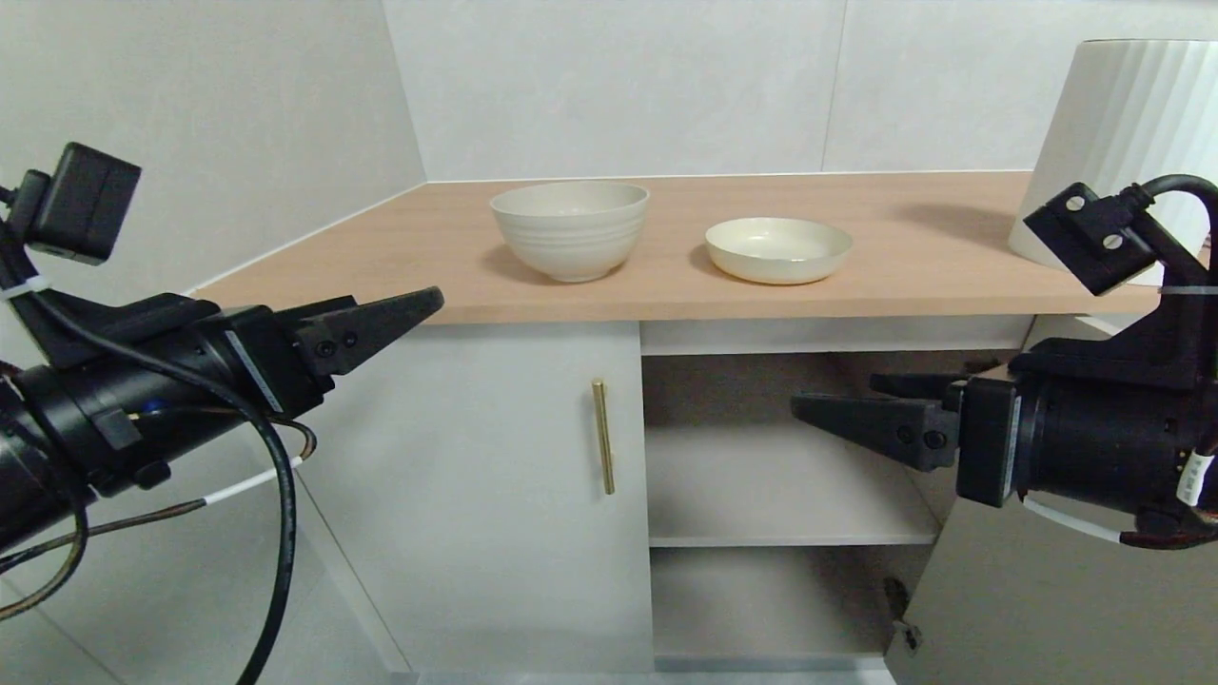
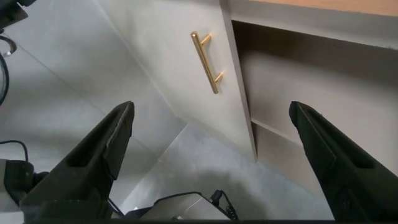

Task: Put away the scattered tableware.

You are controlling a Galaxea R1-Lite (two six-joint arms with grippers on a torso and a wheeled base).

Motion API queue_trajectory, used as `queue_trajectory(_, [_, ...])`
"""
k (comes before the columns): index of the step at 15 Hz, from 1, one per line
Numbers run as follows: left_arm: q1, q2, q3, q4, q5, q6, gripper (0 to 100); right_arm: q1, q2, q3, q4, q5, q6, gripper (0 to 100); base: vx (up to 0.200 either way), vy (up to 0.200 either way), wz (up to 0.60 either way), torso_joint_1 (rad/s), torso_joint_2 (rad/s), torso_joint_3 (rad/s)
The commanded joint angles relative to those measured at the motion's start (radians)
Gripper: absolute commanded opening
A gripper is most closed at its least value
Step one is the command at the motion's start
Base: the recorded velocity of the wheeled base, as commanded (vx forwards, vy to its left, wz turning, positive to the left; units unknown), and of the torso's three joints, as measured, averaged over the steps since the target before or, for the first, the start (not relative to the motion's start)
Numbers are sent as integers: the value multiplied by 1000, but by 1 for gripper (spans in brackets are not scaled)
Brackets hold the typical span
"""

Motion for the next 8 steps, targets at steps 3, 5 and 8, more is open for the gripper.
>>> queue_trajectory(3, [-1,37,-17,-3,-2,0,100,0,1,2,-2,1,0,100,0,0,0,56,-242,-240])
queue_trajectory(5, [-1,55,-54,8,-16,1,100,0,0,2,-5,1,0,100,0,0,0,124,-356,-322])
queue_trajectory(8, [-1,94,-150,135,-71,0,100,0,32,-6,-10,1,-2,100,0,0,0,126,-527,-305])
